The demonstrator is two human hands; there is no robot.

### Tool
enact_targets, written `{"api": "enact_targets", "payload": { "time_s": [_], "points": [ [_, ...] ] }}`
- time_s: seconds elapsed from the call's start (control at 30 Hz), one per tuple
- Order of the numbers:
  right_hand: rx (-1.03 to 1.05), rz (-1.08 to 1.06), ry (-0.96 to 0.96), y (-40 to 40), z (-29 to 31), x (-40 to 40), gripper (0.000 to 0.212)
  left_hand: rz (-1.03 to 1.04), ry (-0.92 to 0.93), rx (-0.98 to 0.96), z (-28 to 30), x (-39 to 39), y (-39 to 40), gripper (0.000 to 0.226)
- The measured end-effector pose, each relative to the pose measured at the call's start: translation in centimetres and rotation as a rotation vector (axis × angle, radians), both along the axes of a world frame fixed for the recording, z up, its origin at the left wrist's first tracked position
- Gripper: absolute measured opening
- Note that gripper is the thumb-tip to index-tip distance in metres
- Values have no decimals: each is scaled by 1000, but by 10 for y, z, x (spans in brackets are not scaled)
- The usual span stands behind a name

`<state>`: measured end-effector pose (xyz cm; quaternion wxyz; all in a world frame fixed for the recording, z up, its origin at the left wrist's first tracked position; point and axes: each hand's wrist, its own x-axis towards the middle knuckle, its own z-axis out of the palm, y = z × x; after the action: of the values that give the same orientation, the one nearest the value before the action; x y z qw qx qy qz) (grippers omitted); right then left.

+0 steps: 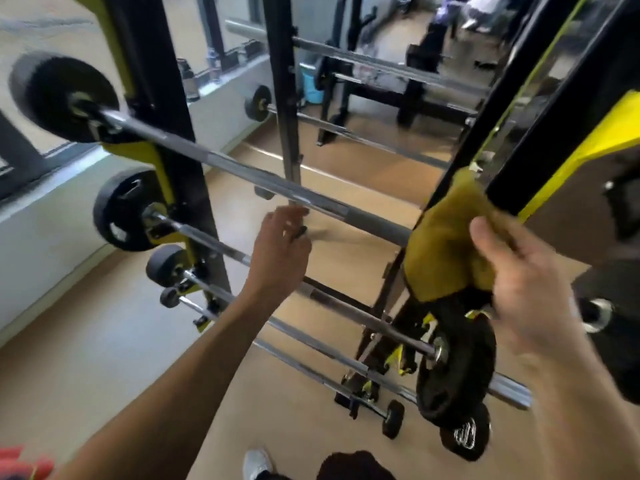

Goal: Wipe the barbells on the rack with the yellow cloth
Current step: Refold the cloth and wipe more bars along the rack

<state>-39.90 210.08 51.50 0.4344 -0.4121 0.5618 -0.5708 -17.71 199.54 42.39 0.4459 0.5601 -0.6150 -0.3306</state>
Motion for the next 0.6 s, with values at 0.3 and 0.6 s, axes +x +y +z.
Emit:
{"api": "enact_targets", "payload": {
  "time_s": [0.3, 0.6],
  "points": [
    [475, 247, 1195, -50, -8, -10, 65, -280, -518, -327, -14, 0, -75, 53],
    [463, 404, 1495, -88, -53, -30, 96, -171, -500, -378, -37, -11, -88, 48]
  ]
}}
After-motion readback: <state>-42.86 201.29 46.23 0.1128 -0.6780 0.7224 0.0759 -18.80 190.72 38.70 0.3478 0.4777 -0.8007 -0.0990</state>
